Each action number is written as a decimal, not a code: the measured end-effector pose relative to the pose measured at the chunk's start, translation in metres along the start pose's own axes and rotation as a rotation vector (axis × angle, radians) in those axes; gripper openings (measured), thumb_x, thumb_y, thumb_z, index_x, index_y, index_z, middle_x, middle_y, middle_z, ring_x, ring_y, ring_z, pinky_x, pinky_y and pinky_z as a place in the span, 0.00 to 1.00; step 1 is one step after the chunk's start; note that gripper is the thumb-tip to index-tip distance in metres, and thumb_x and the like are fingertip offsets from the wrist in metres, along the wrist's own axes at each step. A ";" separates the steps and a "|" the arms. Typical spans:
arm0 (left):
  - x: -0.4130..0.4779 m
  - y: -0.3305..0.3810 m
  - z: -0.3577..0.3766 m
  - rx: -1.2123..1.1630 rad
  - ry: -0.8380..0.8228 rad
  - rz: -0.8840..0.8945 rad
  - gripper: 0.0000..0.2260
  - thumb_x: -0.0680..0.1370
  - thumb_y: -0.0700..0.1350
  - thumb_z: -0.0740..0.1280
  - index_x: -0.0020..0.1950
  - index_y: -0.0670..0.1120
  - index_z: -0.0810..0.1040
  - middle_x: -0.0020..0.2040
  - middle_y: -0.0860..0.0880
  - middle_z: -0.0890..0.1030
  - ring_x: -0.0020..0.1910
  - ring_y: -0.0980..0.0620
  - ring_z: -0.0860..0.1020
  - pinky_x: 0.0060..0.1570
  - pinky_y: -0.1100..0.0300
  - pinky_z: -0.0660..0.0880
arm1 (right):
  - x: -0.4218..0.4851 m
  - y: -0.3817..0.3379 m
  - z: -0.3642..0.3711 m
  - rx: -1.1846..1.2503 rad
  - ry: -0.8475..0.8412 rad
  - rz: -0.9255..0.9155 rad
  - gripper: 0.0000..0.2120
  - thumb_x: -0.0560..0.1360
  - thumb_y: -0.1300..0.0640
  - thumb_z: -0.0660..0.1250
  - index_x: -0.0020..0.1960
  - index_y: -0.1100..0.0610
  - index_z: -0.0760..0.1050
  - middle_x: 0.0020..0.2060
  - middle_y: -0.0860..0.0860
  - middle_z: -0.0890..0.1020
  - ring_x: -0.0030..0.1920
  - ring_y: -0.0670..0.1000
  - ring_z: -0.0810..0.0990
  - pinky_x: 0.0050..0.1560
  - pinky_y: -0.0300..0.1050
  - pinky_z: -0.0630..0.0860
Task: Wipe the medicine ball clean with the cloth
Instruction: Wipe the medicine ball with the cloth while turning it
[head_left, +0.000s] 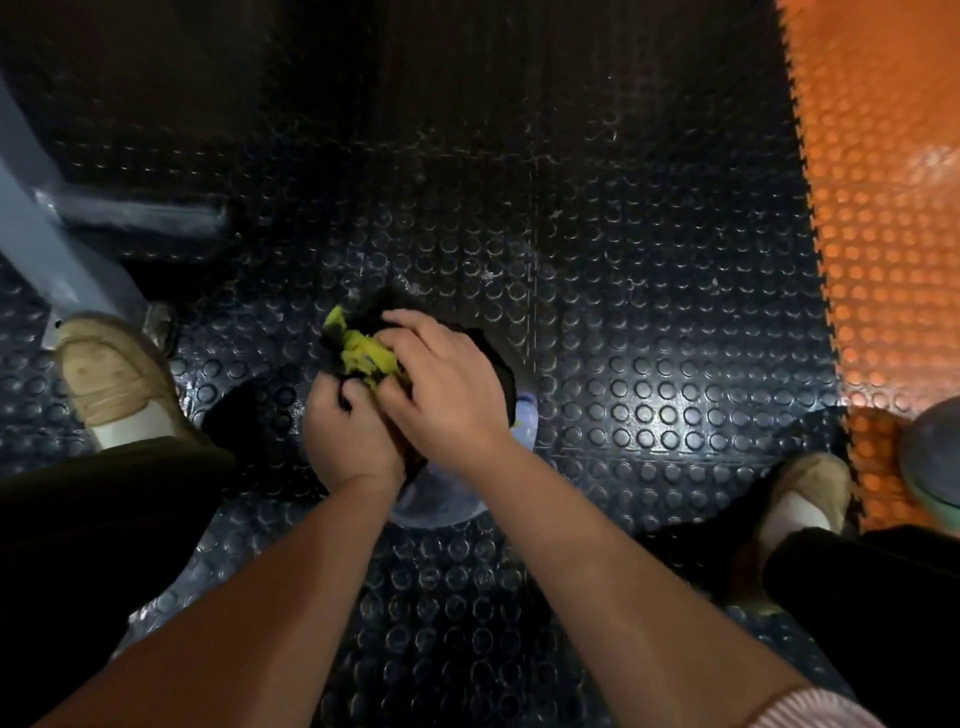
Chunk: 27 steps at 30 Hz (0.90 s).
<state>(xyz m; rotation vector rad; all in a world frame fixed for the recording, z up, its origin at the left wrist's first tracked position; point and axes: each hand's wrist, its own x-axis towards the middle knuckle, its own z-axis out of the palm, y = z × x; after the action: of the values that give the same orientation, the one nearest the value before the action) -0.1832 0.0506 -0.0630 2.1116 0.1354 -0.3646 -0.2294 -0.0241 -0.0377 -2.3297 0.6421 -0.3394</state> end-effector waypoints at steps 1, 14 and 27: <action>0.000 0.000 -0.002 -0.039 0.025 -0.020 0.08 0.79 0.36 0.57 0.47 0.38 0.76 0.43 0.41 0.76 0.43 0.45 0.71 0.43 0.53 0.64 | 0.002 0.006 -0.002 -0.012 -0.029 -0.083 0.21 0.70 0.51 0.57 0.56 0.59 0.79 0.61 0.54 0.78 0.54 0.55 0.78 0.53 0.44 0.66; 0.003 -0.025 -0.022 -0.156 -0.044 0.140 0.15 0.80 0.32 0.55 0.57 0.45 0.78 0.64 0.47 0.77 0.66 0.53 0.73 0.60 0.77 0.65 | -0.001 0.099 0.001 0.885 -0.013 0.786 0.15 0.77 0.54 0.59 0.63 0.49 0.73 0.56 0.49 0.79 0.60 0.51 0.75 0.66 0.49 0.69; 0.000 -0.025 -0.009 -0.375 -0.006 -0.055 0.10 0.80 0.39 0.58 0.53 0.41 0.79 0.50 0.50 0.79 0.50 0.58 0.76 0.47 0.71 0.70 | -0.004 -0.006 0.003 -0.090 -0.045 0.056 0.20 0.71 0.42 0.57 0.54 0.48 0.81 0.62 0.47 0.77 0.60 0.56 0.76 0.59 0.52 0.69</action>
<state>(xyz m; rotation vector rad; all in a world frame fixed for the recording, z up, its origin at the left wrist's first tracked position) -0.1876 0.0719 -0.0785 1.7388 0.2394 -0.3482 -0.2296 -0.0166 -0.0365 -2.3930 0.7122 -0.2367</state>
